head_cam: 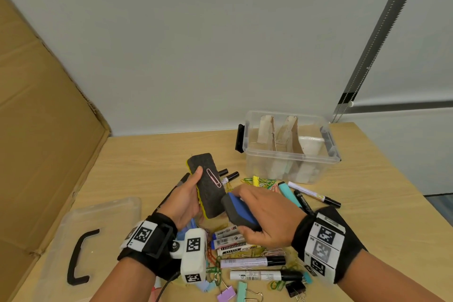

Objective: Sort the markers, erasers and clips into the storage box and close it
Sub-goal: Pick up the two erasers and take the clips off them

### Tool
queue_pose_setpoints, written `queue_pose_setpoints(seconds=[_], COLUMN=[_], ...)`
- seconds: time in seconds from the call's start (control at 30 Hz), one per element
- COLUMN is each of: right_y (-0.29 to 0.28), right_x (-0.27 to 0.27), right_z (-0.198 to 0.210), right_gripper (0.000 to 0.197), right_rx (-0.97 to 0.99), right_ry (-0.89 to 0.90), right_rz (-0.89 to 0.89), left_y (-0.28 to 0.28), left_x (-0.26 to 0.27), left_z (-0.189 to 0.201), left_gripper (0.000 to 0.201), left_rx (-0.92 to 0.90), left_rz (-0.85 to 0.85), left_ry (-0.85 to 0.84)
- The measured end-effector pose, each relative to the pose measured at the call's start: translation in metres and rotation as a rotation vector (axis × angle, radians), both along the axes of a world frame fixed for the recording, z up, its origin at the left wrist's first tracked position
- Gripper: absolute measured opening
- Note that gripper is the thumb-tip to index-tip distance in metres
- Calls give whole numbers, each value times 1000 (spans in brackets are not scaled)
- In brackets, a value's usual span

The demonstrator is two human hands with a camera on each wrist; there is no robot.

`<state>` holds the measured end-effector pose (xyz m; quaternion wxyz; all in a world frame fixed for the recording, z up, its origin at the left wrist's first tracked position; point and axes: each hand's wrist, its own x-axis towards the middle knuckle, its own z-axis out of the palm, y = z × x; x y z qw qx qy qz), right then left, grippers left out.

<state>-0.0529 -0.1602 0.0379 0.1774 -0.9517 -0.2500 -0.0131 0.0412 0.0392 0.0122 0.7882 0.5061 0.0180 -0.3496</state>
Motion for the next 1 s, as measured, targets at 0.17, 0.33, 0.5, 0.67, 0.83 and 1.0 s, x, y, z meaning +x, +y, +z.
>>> queue_pose_setpoints(seconds=[0.17,0.33,0.5,0.67,0.83,1.0], right_y=[13,12,-1,-14,-22,-27], right_x=[15,14,4,-3,-1,11], right_z=[14,9,-8,-19,-7,-9], right_gripper=[66,70,63,54,38,26], right_rx=[115,127,-87,-104,362,929], right_ry=[-20,16,10,44,281,442], right_rz=[2,-4,130,55,-250,-427], left_y=[-13,-12,-3,5,9,10], left_x=[-12,-5,7,9,3,-4], left_z=[4,11,10,8,11,12], left_gripper=[54,54,66,66,63,51], left_rx=[56,46,28,6,52,145], left_rz=[-104,-94,27,81,83,53], left_ry=[-51,-60,-30,-46,-104,-179])
